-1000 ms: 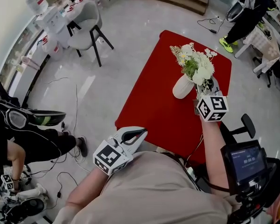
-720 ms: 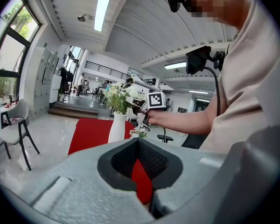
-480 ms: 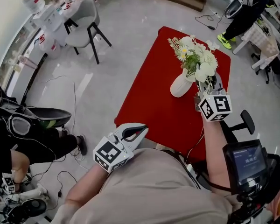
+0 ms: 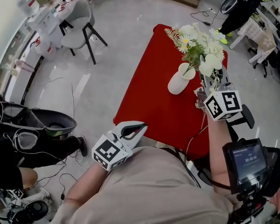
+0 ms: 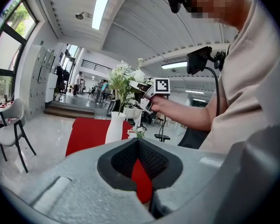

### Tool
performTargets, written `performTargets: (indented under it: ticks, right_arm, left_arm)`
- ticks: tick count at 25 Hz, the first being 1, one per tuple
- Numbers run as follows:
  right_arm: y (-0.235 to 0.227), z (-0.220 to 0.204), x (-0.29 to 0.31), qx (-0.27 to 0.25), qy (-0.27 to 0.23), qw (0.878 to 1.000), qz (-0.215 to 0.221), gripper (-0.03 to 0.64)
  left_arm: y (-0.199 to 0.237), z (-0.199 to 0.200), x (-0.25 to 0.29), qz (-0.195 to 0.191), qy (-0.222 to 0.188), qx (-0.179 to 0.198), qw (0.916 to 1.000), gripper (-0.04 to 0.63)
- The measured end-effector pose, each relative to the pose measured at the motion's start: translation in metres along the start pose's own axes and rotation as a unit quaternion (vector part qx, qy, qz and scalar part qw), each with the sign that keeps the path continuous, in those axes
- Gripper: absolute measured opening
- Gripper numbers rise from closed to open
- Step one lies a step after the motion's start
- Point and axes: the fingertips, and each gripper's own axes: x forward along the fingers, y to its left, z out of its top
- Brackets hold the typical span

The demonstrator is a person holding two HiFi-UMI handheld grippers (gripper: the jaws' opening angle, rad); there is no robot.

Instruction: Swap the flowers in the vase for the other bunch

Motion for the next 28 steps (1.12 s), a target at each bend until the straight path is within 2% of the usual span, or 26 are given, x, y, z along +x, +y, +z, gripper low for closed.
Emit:
performTargets:
  ticks: [10,19,23,28]
  right_arm:
    - [-0.015,0.055,-0.015,0.011,-0.042,0.999,-0.005,0.057]
    - [-0.028,0.096,-0.038,0.013,-0.083,0.996,-0.013,0.055]
    - [-0.017,0.104,-0.043,0.029,-0.083,0.996,0.007,0.055]
    - [0.009,0.09,-0.033,0.045,-0.053,0.996,0.049,0.055]
  left_arm:
    - [-0.001,0.01,0.009,-0.024,0.001,0.008,0.9997,0.006]
    - [-0.001,0.009,0.013,-0.029,-0.003,0.009,0.9995,0.006]
    - [-0.001,0.006,0.008,-0.028,-0.005,0.006,0.9996,0.006]
    - [0.008,0.002,0.006,-0.023,-0.006,0.001,0.9997,0.006]
